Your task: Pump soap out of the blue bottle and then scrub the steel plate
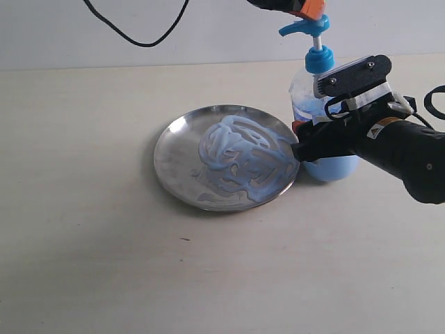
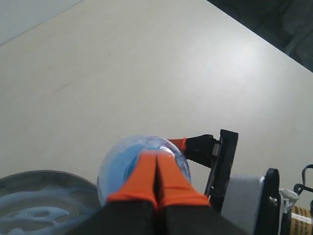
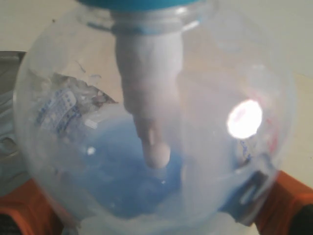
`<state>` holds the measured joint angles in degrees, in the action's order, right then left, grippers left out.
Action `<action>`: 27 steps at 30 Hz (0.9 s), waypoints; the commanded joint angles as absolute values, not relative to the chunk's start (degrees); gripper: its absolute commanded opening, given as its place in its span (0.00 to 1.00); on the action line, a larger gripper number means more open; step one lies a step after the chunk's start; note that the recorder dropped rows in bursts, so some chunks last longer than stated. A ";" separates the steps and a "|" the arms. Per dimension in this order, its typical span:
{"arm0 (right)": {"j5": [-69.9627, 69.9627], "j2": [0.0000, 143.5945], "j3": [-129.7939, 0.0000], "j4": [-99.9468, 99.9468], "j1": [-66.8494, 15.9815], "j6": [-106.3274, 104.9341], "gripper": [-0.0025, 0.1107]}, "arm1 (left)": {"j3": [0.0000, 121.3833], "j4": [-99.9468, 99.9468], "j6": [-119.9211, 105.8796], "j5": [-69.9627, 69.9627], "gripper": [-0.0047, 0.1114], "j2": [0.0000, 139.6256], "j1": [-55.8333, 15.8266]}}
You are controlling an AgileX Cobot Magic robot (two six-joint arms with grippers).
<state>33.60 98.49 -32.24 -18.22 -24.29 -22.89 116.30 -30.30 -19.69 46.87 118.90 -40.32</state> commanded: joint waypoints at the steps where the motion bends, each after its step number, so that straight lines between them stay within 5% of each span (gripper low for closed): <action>1: 35.80 97.93 -33.04 -16.67 -24.31 -22.44 0.02 | 116.57 -29.99 -19.30 47.43 0.04 118.65 -40.62; 27: 36.65 97.93 -33.04 -14.10 -24.31 -20.29 0.02 | 116.57 -30.37 -19.30 54.15 0.04 122.08 -40.62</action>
